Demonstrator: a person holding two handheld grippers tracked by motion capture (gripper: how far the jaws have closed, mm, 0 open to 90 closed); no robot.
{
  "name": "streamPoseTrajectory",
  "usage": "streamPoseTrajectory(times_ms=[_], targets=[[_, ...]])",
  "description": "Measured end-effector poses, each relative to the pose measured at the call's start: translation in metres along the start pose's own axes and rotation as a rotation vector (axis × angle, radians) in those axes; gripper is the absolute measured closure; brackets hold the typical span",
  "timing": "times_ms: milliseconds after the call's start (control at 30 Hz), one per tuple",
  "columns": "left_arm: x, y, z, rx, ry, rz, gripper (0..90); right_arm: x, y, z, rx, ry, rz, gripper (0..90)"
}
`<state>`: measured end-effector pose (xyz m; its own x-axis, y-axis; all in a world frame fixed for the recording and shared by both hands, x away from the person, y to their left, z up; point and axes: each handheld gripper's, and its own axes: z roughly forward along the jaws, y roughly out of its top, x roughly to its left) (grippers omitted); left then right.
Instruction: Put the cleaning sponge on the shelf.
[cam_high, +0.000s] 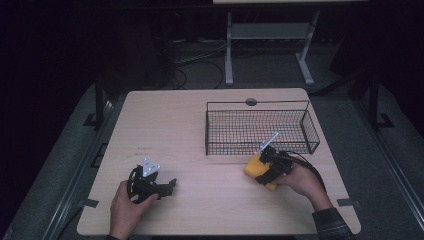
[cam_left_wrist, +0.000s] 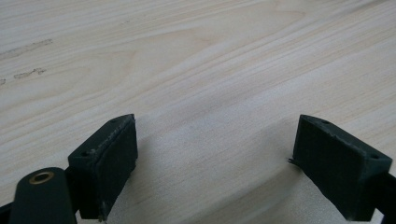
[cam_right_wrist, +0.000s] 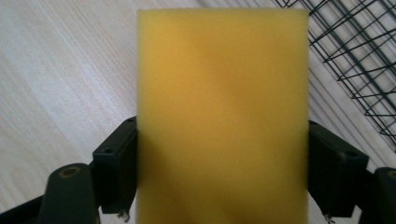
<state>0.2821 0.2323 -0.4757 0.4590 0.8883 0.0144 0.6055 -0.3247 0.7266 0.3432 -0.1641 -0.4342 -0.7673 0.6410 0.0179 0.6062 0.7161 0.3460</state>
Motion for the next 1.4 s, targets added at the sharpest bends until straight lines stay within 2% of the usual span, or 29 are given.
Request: streamPoseTrajectory(times_ms=[433, 1400], targets=[[0.0, 0.0, 0.0, 0.0, 0.0, -0.001, 13.1, -0.003, -0.005, -0.013, -0.011, 0.01, 0.013, 22.7], [0.0, 0.0, 0.0, 0.002, 0.0, 0.001, 13.1, -0.013, -0.013, -0.054, -0.062, 0.003, 0.051, 22.9]])
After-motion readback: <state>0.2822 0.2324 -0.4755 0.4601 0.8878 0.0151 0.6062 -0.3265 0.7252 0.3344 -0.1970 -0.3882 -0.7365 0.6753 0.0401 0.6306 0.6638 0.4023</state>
